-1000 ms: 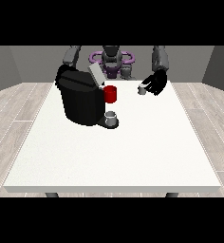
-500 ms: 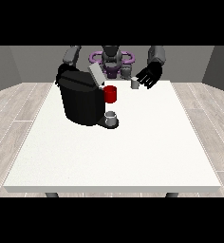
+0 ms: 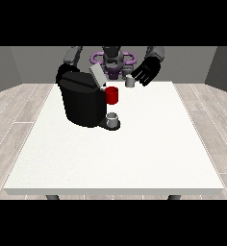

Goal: Insert the coffee pod into the coffee machine and close the lid

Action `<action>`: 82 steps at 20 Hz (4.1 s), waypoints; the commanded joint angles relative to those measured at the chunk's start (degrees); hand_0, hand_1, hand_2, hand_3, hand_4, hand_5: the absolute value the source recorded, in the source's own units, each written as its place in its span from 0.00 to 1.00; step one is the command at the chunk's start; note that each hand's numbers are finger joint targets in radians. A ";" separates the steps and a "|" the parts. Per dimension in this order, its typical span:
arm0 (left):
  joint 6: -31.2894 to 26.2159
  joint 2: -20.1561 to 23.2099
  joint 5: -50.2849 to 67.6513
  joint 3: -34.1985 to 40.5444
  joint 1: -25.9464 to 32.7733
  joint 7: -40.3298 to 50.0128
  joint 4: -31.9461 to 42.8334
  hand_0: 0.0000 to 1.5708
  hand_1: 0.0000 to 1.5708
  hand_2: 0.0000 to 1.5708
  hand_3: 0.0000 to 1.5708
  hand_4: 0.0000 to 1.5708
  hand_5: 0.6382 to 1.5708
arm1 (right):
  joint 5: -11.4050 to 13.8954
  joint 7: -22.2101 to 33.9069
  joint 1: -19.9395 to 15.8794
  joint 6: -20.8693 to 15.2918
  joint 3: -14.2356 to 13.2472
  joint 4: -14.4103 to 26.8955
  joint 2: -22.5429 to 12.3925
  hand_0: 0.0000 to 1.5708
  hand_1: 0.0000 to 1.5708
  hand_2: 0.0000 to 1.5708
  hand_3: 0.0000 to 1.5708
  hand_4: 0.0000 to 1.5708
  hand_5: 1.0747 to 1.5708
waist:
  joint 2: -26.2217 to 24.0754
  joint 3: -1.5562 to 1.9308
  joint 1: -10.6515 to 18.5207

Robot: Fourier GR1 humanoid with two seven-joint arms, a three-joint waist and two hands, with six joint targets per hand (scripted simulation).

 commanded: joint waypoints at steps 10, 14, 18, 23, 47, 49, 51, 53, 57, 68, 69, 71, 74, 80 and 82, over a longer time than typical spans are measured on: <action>-0.80 4.24 -0.35 2.48 -6.76 -0.74 2.44 0.80 0.80 0.84 0.79 0.32 1.00 | 1.17 2.03 -2.01 -1.70 0.71 -5.06 -0.86 0.00 0.00 0.00 0.00 0.32 1.00 | 4.96 -0.01 -3.66; 0.42 0.03 -1.51 0.87 -7.63 2.76 1.82 0.81 0.81 0.83 0.79 0.31 1.00 | 1.18 3.82 -2.49 -2.33 -0.35 -4.14 -1.50 0.00 0.00 0.00 0.00 0.34 1.00 | 3.03 0.01 -3.32; -0.76 1.13 -1.69 1.04 -7.62 1.11 3.17 0.82 0.82 0.84 0.78 0.32 1.00 | 2.45 2.56 -1.42 -3.96 1.17 -5.86 0.32 0.00 0.00 0.00 0.00 0.29 1.00 | 3.91 0.00 -3.68; -0.37 -0.88 -2.22 0.81 -10.46 4.11 3.82 0.81 0.81 0.83 0.78 0.33 1.00 | 2.22 4.34 -3.95 -4.43 0.68 -5.54 0.38 0.00 0.00 0.00 0.00 0.31 1.00 | 5.02 0.00 -4.41; -0.64 -1.80 -3.32 0.88 -7.40 1.90 5.48 0.78 0.78 0.81 0.74 0.31 1.00 | -0.49 0.27 1.55 -0.79 -1.38 -5.79 -1.44 0.00 0.00 0.00 0.00 0.28 1.00 | 4.62 0.00 -3.72; 0.85 -1.42 -3.30 1.86 -9.51 2.76 6.14 0.76 0.76 0.79 0.73 0.30 1.00 | -0.49 2.64 -2.10 -0.94 -1.35 -7.26 -2.14 0.00 0.00 0.00 0.00 0.28 1.00 | 7.31 -0.01 -4.87; -1.14 0.13 -3.00 2.10 -9.93 1.60 6.19 0.77 0.77 0.78 0.69 0.29 1.00 | 0.99 2.58 -0.09 -2.99 -0.17 -7.83 -0.56 0.00 0.00 0.00 0.00 0.28 1.00 | 6.32 -0.01 -4.74; 0.53 -1.05 -4.18 1.11 -9.72 2.05 5.63 0.72 0.72 0.74 0.65 0.28 1.00 | -0.25 3.19 -2.00 -1.38 -1.28 -7.27 -1.97 0.00 0.00 0.00 0.00 0.28 1.00 | 6.92 0.00 -4.30; 0.42 -0.17 -5.43 0.11 -9.93 0.44 5.26 0.70 0.70 0.73 0.62 0.26 1.00 | 1.27 3.12 -2.59 -4.26 -0.63 -6.45 -0.14 0.00 0.00 0.00 0.00 0.23 1.00 | 8.10 -0.01 -3.02; -2.58 1.11 -6.04 -0.40 -9.58 -1.30 5.04 0.58 0.58 0.65 0.55 0.23 1.00 | -1.25 0.35 -1.79 -1.59 -3.63 -4.47 -2.45 0.00 0.00 0.00 0.00 0.30 1.00 | 7.32 0.01 -2.15; -3.14 -0.72 -7.02 -2.24 -8.67 -1.78 4.79 0.36 0.36 0.52 0.41 0.15 1.00 | -1.58 2.16 -2.95 -2.18 -4.15 -4.87 -2.62 0.00 0.00 0.00 0.00 0.29 1.00 | 5.85 0.01 -1.80; -2.12 -0.28 -8.30 -3.02 -8.90 -3.00 5.11 0.00 0.00 0.00 0.00 0.00 1.00 | 1.32 3.30 -3.08 -5.65 -0.65 -6.10 0.59 0.00 0.00 0.00 0.00 0.26 1.00 | 6.78 -0.01 -1.77; -3.68 0.18 -9.14 -3.29 -10.24 0.28 5.00 0.00 0.00 0.00 0.00 0.00 1.00 | 0.89 -3.28 -1.07 -3.20 -1.95 -2.75 -0.57 0.00 0.00 0.00 0.00 0.30 1.00 | 7.61 0.03 -1.89; -4.85 -0.73 -8.56 -2.79 -10.10 -0.60 4.19 0.00 0.00 0.00 0.00 0.00 1.00 | -1.29 0.76 -3.30 -3.13 -5.31 -1.64 -2.79 0.00 0.00 0.00 0.00 0.24 1.00 | 5.25 0.02 -0.40; -4.65 1.38 -9.40 -2.72 -11.19 -1.30 3.96 0.00 0.00 0.00 0.00 0.00 1.00 | -0.42 -1.26 -2.95 -4.06 -4.15 -1.57 -1.23 0.00 0.00 0.00 0.00 0.23 1.00 | 6.36 0.02 -0.39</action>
